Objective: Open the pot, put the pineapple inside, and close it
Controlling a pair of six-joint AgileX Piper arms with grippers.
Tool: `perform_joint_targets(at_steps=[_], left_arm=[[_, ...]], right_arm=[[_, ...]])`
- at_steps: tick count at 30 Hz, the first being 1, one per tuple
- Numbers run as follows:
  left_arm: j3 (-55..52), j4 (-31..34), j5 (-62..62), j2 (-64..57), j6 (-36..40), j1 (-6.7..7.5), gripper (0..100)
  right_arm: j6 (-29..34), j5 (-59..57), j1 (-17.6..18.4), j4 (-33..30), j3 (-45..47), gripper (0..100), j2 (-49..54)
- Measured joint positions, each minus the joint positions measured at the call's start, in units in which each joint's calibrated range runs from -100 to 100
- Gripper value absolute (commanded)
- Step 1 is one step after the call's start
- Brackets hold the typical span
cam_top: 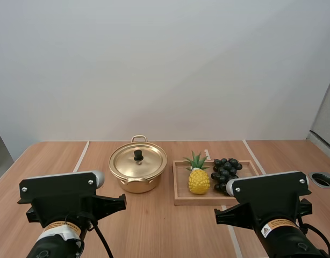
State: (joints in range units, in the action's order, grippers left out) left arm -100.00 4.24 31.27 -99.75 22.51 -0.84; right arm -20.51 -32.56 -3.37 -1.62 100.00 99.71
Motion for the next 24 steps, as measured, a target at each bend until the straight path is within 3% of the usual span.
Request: perform_joint_targets(at_steps=[2, 3, 5, 18, 21, 24], left_arm=[[0.00, 0.14, 0.00, 0.00, 0.29, 0.00, 60], [0.00, 0.24, 0.00, 0.00, 0.37, 0.00, 70], [0.00, 0.47, 0.00, 0.00, 0.49, 0.00, 100], [5.31, 1.62, 6.97, 0.00, 1.51, 0.00, 100], [5.31, 3.26, 3.64, 0.00, 0.09, 0.00, 100], [5.31, 7.24, -7.30, 0.00, -4.09, 0.00, 100]], right_arm=[[0.69, 0.00, 0.00, -0.28, 0.00, 100, 0.00], [0.95, 0.00, 0.00, -0.45, 0.00, 100, 0.00], [1.47, 0.00, 0.00, -0.73, 0.00, 100, 0.00], [2.48, -0.31, 0.00, -0.73, 0.00, 100, 0.00], [2.37, 1.42, 0.00, -1.31, 0.00, 100, 0.00], [2.08, 6.89, 0.00, -4.78, 0.00, 100, 0.00]])
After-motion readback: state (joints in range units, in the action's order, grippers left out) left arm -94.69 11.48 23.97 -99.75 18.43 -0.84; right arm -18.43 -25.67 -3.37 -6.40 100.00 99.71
